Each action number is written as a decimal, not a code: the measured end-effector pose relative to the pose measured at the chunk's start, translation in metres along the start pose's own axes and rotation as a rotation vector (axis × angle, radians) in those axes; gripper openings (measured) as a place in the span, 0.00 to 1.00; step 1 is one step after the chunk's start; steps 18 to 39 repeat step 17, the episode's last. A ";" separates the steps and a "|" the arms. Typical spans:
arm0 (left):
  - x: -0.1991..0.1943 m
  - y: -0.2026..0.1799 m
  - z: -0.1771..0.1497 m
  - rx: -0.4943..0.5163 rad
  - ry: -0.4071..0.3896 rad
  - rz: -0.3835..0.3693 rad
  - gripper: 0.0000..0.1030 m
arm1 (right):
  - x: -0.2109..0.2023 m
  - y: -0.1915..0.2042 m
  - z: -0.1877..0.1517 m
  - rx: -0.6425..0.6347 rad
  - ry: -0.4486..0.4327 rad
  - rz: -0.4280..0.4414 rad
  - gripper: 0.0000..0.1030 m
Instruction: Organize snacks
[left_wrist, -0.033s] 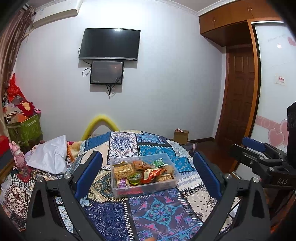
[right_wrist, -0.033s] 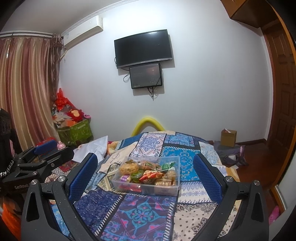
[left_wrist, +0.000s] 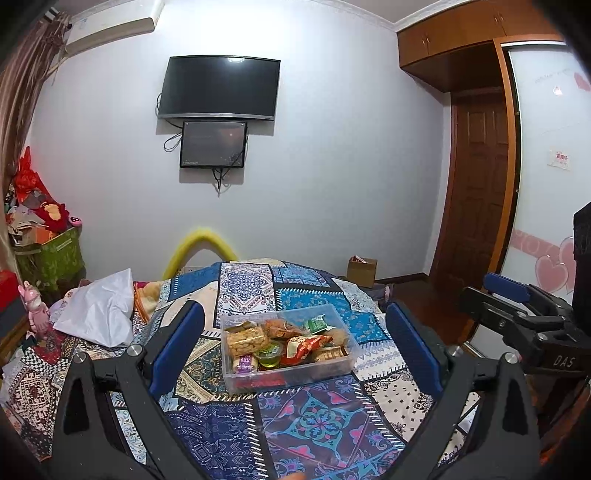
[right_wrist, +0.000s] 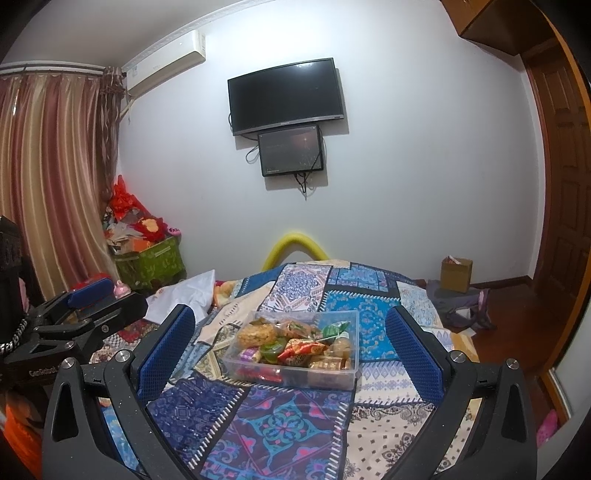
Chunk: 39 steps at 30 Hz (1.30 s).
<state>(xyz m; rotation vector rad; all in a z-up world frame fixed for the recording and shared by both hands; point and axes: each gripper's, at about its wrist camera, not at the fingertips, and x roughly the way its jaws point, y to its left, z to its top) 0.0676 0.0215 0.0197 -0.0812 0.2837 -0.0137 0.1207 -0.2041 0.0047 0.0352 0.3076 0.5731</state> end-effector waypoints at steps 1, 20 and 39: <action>0.001 0.000 0.000 -0.001 0.003 -0.002 0.97 | 0.001 0.000 0.000 0.001 0.001 0.000 1.00; 0.010 0.001 -0.005 -0.018 0.032 -0.027 0.97 | 0.010 -0.006 -0.005 0.009 0.030 -0.002 1.00; 0.010 0.001 -0.005 -0.018 0.032 -0.027 0.97 | 0.010 -0.006 -0.005 0.009 0.030 -0.002 1.00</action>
